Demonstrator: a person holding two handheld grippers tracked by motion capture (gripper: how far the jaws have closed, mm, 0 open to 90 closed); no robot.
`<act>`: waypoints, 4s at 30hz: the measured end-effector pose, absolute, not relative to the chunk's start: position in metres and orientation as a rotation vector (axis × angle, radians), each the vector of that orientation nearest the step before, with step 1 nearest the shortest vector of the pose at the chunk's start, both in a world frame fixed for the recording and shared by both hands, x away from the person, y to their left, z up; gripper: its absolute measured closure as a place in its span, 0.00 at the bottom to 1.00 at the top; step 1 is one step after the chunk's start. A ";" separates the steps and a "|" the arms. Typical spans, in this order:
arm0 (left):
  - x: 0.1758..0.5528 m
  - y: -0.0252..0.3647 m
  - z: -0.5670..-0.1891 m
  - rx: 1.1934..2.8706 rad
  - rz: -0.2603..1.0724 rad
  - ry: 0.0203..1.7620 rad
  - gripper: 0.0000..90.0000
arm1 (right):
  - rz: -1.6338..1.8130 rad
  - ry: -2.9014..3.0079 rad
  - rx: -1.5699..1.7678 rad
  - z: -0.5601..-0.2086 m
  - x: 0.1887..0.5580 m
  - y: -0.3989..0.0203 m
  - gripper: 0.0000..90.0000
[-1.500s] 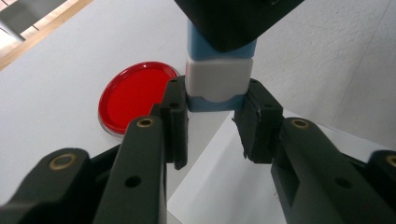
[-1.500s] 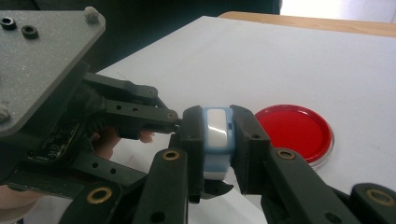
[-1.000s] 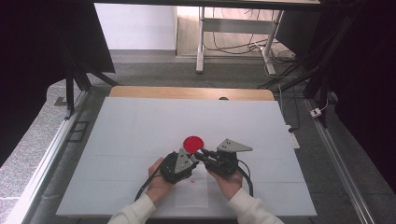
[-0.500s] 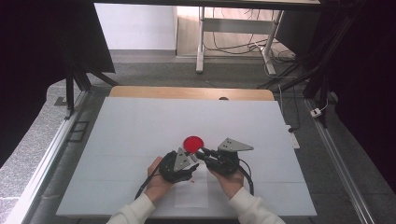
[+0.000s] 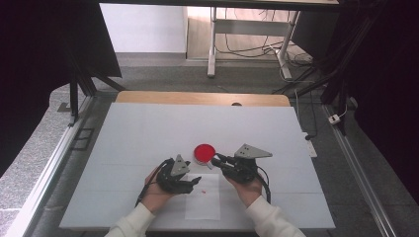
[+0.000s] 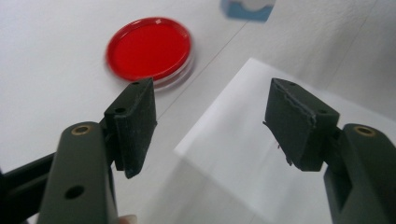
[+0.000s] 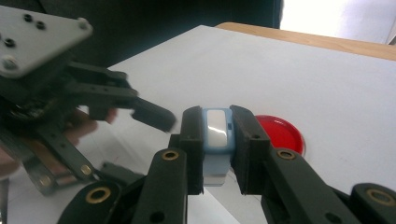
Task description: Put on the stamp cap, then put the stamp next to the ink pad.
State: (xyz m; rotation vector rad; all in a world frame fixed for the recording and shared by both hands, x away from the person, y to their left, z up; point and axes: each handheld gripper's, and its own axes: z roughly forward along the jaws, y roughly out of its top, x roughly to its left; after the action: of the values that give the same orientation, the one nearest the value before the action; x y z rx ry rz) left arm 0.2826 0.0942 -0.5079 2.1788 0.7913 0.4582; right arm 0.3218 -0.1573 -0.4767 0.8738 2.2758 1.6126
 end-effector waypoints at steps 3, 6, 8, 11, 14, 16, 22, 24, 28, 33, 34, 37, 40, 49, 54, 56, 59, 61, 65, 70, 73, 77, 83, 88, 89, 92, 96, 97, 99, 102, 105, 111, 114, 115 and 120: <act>0.276 0.109 -0.506 2.160 0.451 0.822 0.38 | 1.611 2.269 0.877 -0.476 0.323 -0.160 0.84; 0.271 0.123 -0.504 2.140 0.455 0.844 0.38 | 1.609 2.261 0.878 -0.475 0.323 -0.162 0.84; 0.269 0.131 -0.504 2.128 0.461 0.859 0.38 | 1.604 2.256 0.877 -0.474 0.324 -0.164 0.84; 0.267 0.139 -0.504 2.124 0.469 0.871 0.38 | 1.603 2.249 0.873 -0.474 0.326 -0.166 0.84; 0.263 0.148 -0.504 2.118 0.474 0.881 0.38 | 1.597 2.248 0.873 -0.474 0.327 -0.168 0.84; 0.260 0.155 -0.504 2.112 0.475 0.888 0.38 | 1.587 2.250 0.868 -0.473 0.327 -0.169 0.84; 0.250 0.176 -0.506 2.088 0.490 0.925 0.38 | 1.564 2.253 0.848 -0.472 0.329 -0.172 0.84; 0.246 0.184 -0.506 2.075 0.495 0.940 0.38 | 1.548 2.254 0.838 -0.471 0.329 -0.174 0.84; 0.240 0.198 -0.509 2.059 0.503 0.975 0.38 | 1.536 2.248 0.831 -0.470 0.330 -0.177 0.84; 0.235 0.206 -0.511 2.050 0.512 0.996 0.38 | 1.515 2.243 0.823 -0.469 0.332 -0.179 0.84; 0.235 0.207 -0.512 2.050 0.512 0.997 0.38 | 1.514 2.239 0.826 -0.469 0.333 -0.179 0.84; 0.236 0.209 -0.512 2.051 0.509 0.997 0.37 | 1.509 2.231 0.831 -0.469 0.334 -0.181 0.84; 0.237 0.211 -0.513 2.051 0.510 1.002 0.37 | 1.492 2.227 0.826 -0.468 0.335 -0.182 0.84; 0.238 0.212 -0.516 2.060 0.509 1.004 0.37 | 1.441 2.217 0.836 -0.471 0.344 -0.185 0.84; 0.239 0.213 -0.516 2.058 0.507 1.006 0.37 | 1.437 2.203 0.854 -0.471 0.350 -0.187 0.84; 0.239 0.213 -0.516 2.062 0.507 1.005 0.37 | 1.432 2.202 0.863 -0.471 0.353 -0.188 0.84; 0.239 0.212 -0.517 2.064 0.508 1.006 0.37 | 1.414 2.196 0.871 -0.473 0.358 -0.189 0.84; 0.239 0.212 -0.517 2.065 0.508 1.006 0.37 | 1.403 2.190 0.871 -0.474 0.361 -0.189 0.84; 0.239 0.211 -0.517 2.068 0.512 1.003 0.37 | 1.389 2.190 0.889 -0.478 0.368 -0.191 0.84; 0.240 0.211 -0.518 2.074 0.516 1.004 0.37 | 1.354 2.205 0.893 -0.485 0.377 -0.187 0.84; 0.240 0.211 -0.519 2.080 0.516 1.007 0.37 | 1.326 2.238 0.882 -0.492 0.379 -0.181 0.84; 0.240 0.211 -0.519 2.081 0.517 1.007 0.37 | 1.296 2.285 0.852 -0.499 0.380 -0.170 0.84; 0.240 0.211 -0.519 2.084 0.516 1.006 0.37 | 1.244 2.328 0.839 -0.507 0.383 -0.164 0.84; 0.240 0.211 -0.519 2.084 0.520 1.005 0.37 | 1.231 2.343 0.841 -0.510 0.385 -0.164 0.82; 0.240 0.211 -0.519 2.083 0.523 1.005 0.37 | 1.231 2.345 0.844 -0.511 0.385 -0.164 0.82; 0.239 0.211 -0.519 2.079 0.529 1.005 0.37 | 1.224 2.349 0.845 -0.511 0.386 -0.165 0.82; 0.239 0.211 -0.519 2.078 0.531 1.005 0.37 | 1.234 2.344 0.851 -0.512 0.386 -0.166 0.72; 0.239 0.211 -0.519 2.079 0.530 1.004 0.37 | 1.238 2.338 0.856 -0.511 0.386 -0.166 0.67; 0.239 0.211 -0.519 2.076 0.532 1.004 0.37 | 1.270 2.315 0.866 -0.508 0.385 -0.168 0.60; 0.240 0.212 -0.519 2.077 0.534 1.005 0.37 | 1.325 2.296 0.887 -0.505 0.385 -0.172 0.57; 0.241 0.212 -0.519 2.074 0.525 1.005 0.37 | 1.354 2.301 0.890 -0.503 0.384 -0.177 0.55; 0.244 0.214 -0.521 2.070 0.510 1.012 0.37 | 1.399 2.297 0.881 -0.494 0.377 -0.193 0.52; 0.244 0.216 -0.521 2.064 0.510 1.016 0.37 | 1.403 2.294 0.883 -0.491 0.373 -0.202 0.52; 0.244 0.216 -0.521 2.064 0.510 1.017 0.37 | 1.408 2.292 0.883 -0.490 0.372 -0.205 0.52; 0.244 0.215 -0.522 2.063 0.505 1.019 0.37 | 1.415 2.288 0.868 -0.491 0.366 -0.218 0.50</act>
State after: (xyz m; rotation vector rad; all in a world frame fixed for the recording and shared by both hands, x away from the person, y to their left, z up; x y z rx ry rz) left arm 0.2442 0.2154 -0.5219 2.0628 1.0188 0.5048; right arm 0.3657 -0.2179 -0.4907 0.8680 2.2881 1.4152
